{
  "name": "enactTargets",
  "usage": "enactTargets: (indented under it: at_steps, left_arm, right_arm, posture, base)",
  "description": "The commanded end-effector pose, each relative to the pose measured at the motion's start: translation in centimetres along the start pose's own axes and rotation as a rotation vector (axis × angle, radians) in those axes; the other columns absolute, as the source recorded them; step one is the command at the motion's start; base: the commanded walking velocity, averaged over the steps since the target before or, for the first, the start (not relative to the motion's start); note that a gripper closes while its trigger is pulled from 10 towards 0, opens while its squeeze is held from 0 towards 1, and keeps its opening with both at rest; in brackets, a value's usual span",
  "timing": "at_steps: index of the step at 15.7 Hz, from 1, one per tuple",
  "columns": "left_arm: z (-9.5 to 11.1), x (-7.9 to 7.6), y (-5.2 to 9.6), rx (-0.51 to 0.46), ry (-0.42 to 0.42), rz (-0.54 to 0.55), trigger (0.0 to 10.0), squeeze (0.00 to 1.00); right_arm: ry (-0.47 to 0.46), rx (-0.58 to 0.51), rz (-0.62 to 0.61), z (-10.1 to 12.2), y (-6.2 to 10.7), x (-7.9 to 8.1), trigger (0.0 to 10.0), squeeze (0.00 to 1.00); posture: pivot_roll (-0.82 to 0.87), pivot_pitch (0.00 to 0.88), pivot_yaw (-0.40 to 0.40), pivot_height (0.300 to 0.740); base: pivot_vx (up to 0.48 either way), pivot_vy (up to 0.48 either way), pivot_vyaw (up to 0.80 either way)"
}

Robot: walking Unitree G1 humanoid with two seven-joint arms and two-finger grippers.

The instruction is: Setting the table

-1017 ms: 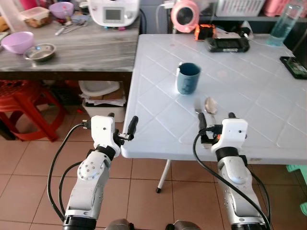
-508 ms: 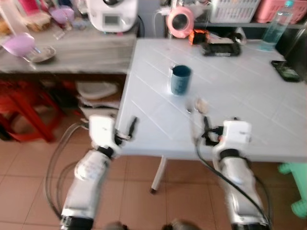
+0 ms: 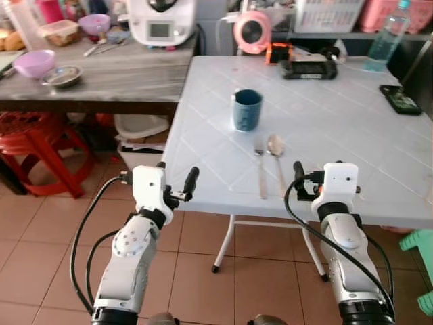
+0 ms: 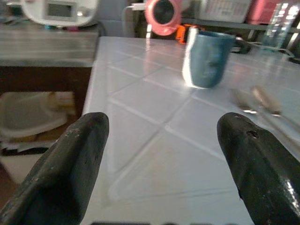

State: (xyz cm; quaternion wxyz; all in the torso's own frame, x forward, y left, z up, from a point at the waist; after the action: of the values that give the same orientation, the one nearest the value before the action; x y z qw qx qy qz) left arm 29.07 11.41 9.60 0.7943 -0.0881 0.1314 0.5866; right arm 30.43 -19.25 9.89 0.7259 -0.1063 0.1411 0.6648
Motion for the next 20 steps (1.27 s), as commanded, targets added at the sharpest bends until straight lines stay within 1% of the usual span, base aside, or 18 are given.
enactTargets:
  at_steps: [1,2,4,14,17,20]
  left_arm:
    - [0.4,0.2,0.2,-0.009,-0.007,0.002,10.0,0.00]
    - [0.5,0.3,0.3,-0.010,-0.009,0.000,10.0,0.00]
    - [0.5,0.2,0.3,-0.009,-0.009,-0.004,10.0,0.00]
    - [0.4,-0.1,0.2,-0.011,0.000,-0.022,10.0,0.00]
    - [0.4,0.0,0.3,-0.009,0.003,-0.015,10.0,0.00]
    - [0.5,0.8,1.1,0.006,-0.010,-0.010,10.0,0.00]
  right_arm:
    - [0.003,-0.026,0.012,0.6,-0.1,0.1,10.0,0.00]
    - [0.008,-0.046,0.001,0.9,0.2,0.0,10.0,0.00]
    - [0.000,-0.047,0.001,1.0,0.4,0.2,10.0,0.00]
    - [-0.024,-0.020,0.004,0.3,3.4,1.4,10.0,0.00]
    - [-0.022,-0.010,0.011,0.2,3.5,1.4,10.0,0.00]
    - [-0.020,-0.005,0.012,0.2,3.4,1.4,10.0,0.00]
  posture:
    - [-0.04,0.000,0.034,0.740]
    - [-0.04,0.000,0.037,0.740]
    - [-0.04,0.000,0.038,0.740]
    - [-0.05,0.000,0.034,0.740]
    - [-0.06,0.000,0.034,0.740]
    - [-0.05,0.000,0.034,0.740]
  base:
    - [0.000,0.000,0.00]
    - [0.262,0.000,0.78]
    - [0.268,0.000,0.74]
    - [0.359,0.000,0.00]
    - [0.321,0.000,0.00]
    - [0.000,0.000,0.00]
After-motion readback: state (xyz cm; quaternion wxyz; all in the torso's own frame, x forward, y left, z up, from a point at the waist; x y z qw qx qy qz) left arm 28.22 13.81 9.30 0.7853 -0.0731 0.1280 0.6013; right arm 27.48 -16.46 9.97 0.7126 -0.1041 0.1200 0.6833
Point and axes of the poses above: a point about 5 cm out from each wrist's last joint towards the gripper, its own y axis pointing back from the gripper into the wrist, its own z axis along the axis of the wrist's last joint, x = y × z, the point moved 3 cm from there along -y, pointing out of the wrist towards the gripper, and after that the axes turned 12 degrees about y, right-handed, at the moved point
